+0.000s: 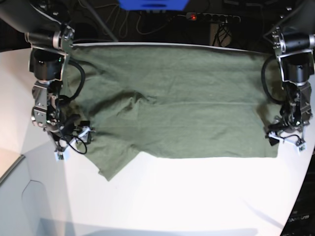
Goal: Layout the t-shirt on the table in an organized manner, then fold the t-shirt properly
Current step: 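Lower both grippers and grasp the shirt's opposite edge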
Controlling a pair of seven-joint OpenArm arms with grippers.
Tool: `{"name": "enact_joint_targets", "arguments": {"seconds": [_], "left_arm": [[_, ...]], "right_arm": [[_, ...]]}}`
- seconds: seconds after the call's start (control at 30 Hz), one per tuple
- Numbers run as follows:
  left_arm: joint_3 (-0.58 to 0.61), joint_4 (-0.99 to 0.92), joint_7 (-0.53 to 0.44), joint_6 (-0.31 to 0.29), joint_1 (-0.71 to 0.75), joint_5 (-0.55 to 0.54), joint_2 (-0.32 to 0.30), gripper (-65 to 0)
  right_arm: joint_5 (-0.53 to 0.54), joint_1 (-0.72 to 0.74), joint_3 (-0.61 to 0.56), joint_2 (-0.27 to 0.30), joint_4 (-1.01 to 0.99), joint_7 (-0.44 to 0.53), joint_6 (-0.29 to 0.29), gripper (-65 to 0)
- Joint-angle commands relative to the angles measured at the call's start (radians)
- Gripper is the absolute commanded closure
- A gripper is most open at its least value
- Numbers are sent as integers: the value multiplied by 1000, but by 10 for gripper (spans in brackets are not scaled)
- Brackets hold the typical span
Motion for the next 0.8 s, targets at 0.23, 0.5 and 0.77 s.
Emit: {"name": "enact_joint_targets", "arguments": {"seconds": [0.23, 0.5, 0.77], "left_arm": [[58, -172, -136, 1, -87, -2, -23, -519], [114, -198, -143, -107, -90, -8, -15, -450], [113, -198, -145, -122, -85, -10, -15, -61]], "right_arm": [[10, 2, 1, 7, 10, 1, 4, -165], [10, 0, 1, 7, 10, 1, 4, -15], [10, -18, 1, 9, 16, 1, 4, 0]]}}
